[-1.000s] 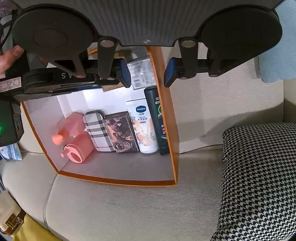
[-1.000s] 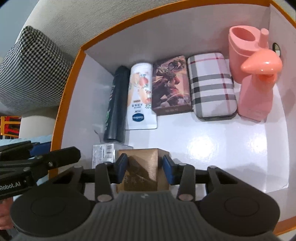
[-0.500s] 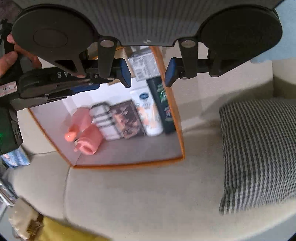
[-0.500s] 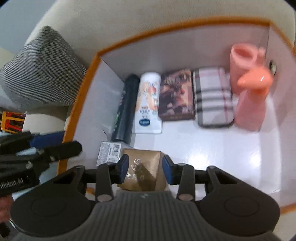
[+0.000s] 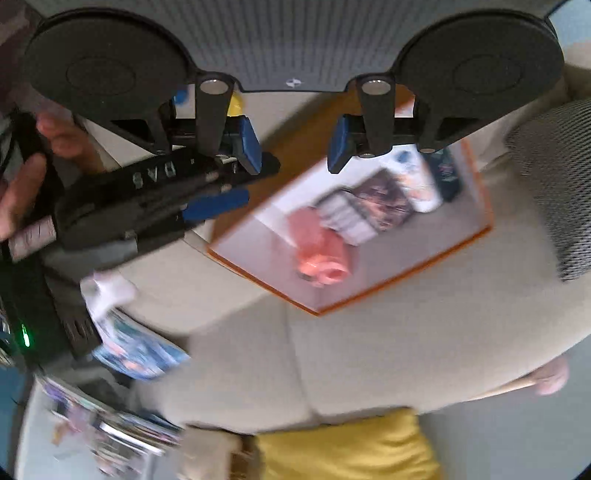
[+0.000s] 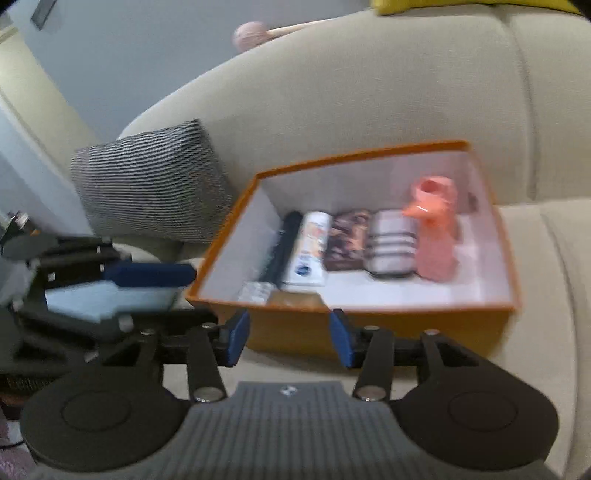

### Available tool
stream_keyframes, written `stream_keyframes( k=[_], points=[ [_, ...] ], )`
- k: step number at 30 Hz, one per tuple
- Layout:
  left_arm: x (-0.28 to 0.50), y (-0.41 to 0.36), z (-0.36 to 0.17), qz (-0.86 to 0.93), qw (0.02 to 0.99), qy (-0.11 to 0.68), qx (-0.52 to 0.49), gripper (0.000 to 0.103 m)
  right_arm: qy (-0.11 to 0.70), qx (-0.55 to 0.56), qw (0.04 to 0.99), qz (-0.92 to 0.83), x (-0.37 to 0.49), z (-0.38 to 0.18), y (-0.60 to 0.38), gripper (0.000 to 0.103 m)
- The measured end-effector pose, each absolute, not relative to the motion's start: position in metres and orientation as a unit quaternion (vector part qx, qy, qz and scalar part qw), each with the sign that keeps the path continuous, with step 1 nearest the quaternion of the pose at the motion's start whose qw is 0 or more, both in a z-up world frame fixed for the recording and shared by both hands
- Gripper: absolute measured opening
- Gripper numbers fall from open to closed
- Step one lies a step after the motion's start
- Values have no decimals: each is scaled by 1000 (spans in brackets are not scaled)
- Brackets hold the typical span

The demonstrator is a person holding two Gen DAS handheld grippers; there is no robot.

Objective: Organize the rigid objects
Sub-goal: 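Move both tools back to the tape measure and blue tin on the sofa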

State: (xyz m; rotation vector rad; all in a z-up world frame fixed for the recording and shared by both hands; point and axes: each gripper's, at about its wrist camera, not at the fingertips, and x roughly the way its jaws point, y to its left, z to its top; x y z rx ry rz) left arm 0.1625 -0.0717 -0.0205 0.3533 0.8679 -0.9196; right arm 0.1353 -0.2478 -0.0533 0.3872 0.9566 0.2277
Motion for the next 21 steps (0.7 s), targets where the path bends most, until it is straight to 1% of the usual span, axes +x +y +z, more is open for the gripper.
stream_keyframes(
  k=[6,7,8,10,12,14,21],
  points=[
    [127,-96,-52,-454,756,417,218,49,508,191,838,55,92,-83,-264,54],
    [123,-98,-57,-454,753,423,220,49,516,193,833,48,84,-89,-266,54],
    [120,-101,-62,-456,748,430,219,52,525,195,828,38,77,-95,-268,54],
    [119,-106,-77,-459,726,467,207,53,541,195,818,18,66,-110,-270,54],
    [121,-113,-92,-457,689,527,199,53,559,193,807,10,54,-123,-273,54],
    [120,-116,-105,-451,669,560,188,53,571,191,799,-1,44,-136,-275,54],
    [105,-130,-125,-453,646,565,242,53,604,224,765,-8,27,-170,-285,54]
  ],
)
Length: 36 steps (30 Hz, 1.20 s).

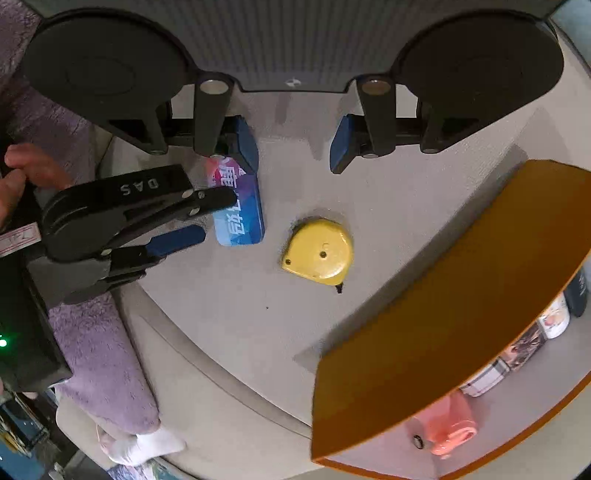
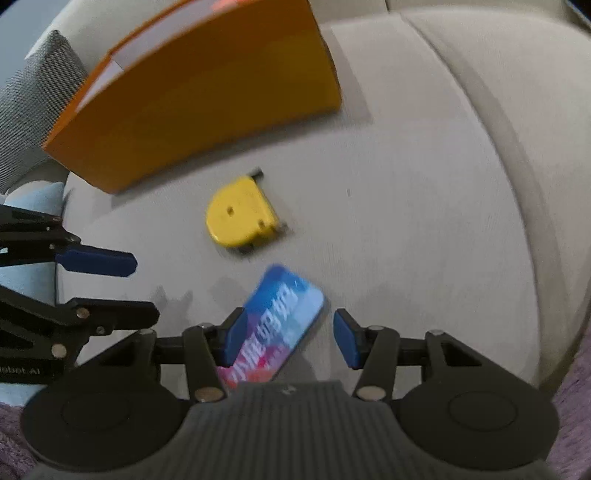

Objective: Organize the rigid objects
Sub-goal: 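Move both tools back to the tape measure and blue tin on the sofa, then grasp the blue card tin with the right tool while the left tool grasps the yellow tape measure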

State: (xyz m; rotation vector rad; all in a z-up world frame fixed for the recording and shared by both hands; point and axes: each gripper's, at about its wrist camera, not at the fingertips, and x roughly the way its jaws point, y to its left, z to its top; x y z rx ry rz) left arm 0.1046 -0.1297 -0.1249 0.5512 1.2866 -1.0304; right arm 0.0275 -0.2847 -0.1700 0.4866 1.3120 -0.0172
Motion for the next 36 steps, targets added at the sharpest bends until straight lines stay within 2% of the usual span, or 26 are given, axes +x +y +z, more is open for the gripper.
stream_keyframes(
  k=[9,12,16,18,21,25,28,31,33,35,36],
  points=[
    [110,-136,-138,-443,638,577,254,52,598,249,762,-4,22,-188,-285,53],
    [111,-137,-142,-440,634,582,256,49,595,235,769,7,26,-189,-278,52],
    [111,-138,-143,-437,631,589,253,44,585,226,779,9,15,-181,-280,42],
    [110,-138,-142,-437,632,588,254,44,579,233,781,12,14,-178,-284,30],
    [110,-137,-144,-434,629,593,255,40,571,230,788,21,13,-169,-284,21],
    [112,-139,-142,-436,639,580,256,40,563,199,802,22,18,-152,-288,17],
    [109,-143,-135,-457,653,537,278,40,551,185,814,1,24,-142,-302,16],
    [104,-152,-131,-476,664,485,312,44,542,165,824,-14,39,-134,-315,15],
    [105,-158,-132,-486,669,460,324,52,538,144,830,-21,49,-132,-320,15],
    [106,-164,-136,-493,670,447,331,65,537,128,833,-23,57,-133,-321,15],
    [106,-167,-139,-496,668,442,334,66,539,125,833,-20,61,-135,-321,15]
  ],
)
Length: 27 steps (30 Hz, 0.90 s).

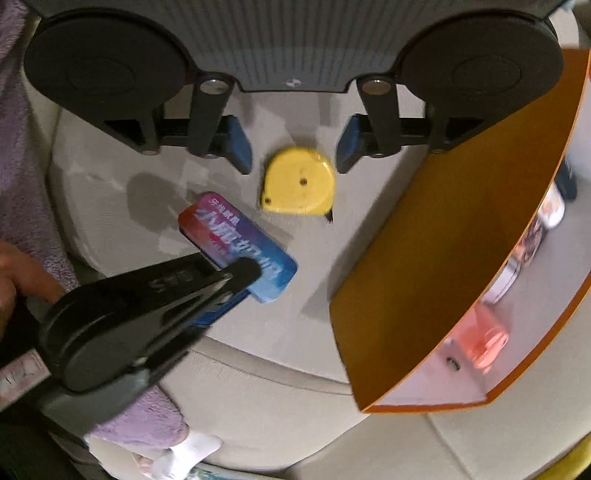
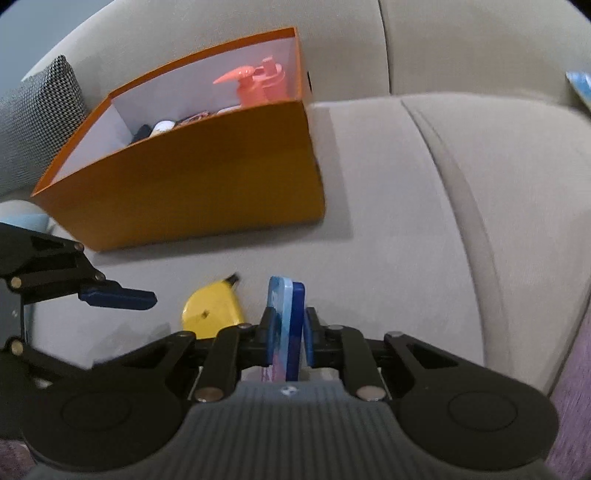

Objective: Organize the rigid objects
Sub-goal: 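Grasp the blue card tin with the right tool while the left tool grasps the yellow tape measure, then lift the tape measure and blue tin and carry them over the shoebox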

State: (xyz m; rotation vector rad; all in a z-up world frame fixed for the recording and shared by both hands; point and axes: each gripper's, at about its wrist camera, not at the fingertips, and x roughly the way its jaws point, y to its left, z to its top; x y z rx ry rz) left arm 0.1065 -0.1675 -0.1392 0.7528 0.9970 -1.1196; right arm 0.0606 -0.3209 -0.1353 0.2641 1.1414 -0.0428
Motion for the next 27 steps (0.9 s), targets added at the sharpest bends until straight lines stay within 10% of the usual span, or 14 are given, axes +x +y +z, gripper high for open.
stream_keyframes(
  k=[27],
  points=[
    [121,-179,-178,-520,660,426,336,61,560,188,807,8,58,-165,-319,14]
  ],
)
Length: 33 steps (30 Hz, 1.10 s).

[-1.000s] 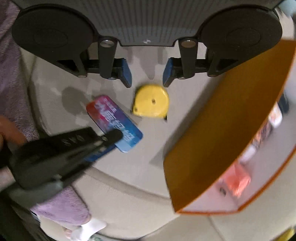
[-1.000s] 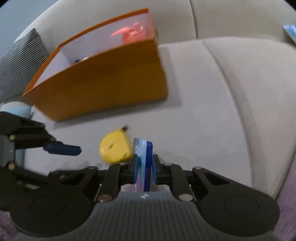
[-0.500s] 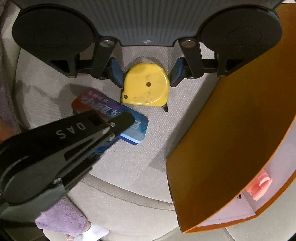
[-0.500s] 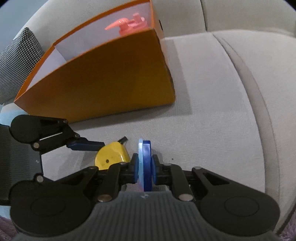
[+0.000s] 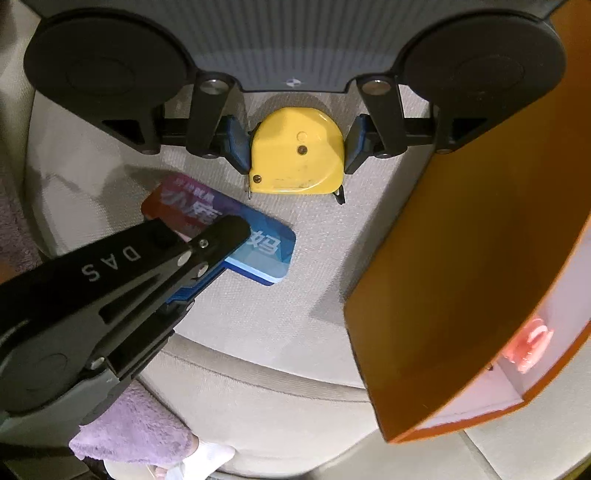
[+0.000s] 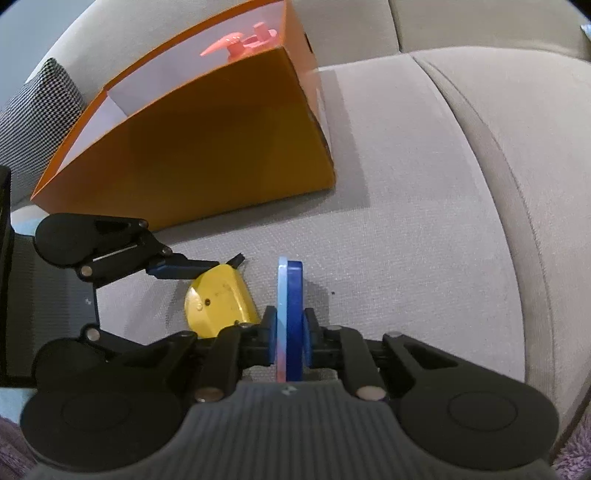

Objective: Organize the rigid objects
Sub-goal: 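Lift the tape measure and blue tin and carry them over the shoebox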

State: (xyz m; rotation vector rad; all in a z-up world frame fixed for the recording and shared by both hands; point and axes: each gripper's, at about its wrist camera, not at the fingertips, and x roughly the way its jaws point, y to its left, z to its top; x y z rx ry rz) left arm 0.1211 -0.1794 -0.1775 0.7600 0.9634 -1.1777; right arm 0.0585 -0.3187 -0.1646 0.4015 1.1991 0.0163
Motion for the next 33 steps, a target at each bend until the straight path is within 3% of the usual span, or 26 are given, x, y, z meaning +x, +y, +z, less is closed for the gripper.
stream_keyframes(
  k=[9,18,24,28,33],
  points=[
    [127,-146,-122,-523,686,424,275,61,529,173,830,23,71,-131,-304,14],
    [159,-97,-50,-494,743,415,178,61,481,147,862,66,106,-61,-289,14],
    [202,-76,-22,-445,789,390,164,61,437,112,888,90,155,-17,-276,14],
    [240,-71,-26,-401,807,404,157,61,435,123,887,92,197,-16,-271,14],
    [272,-69,-50,-376,807,433,137,61,497,111,857,79,238,-64,-253,14]
  ],
)
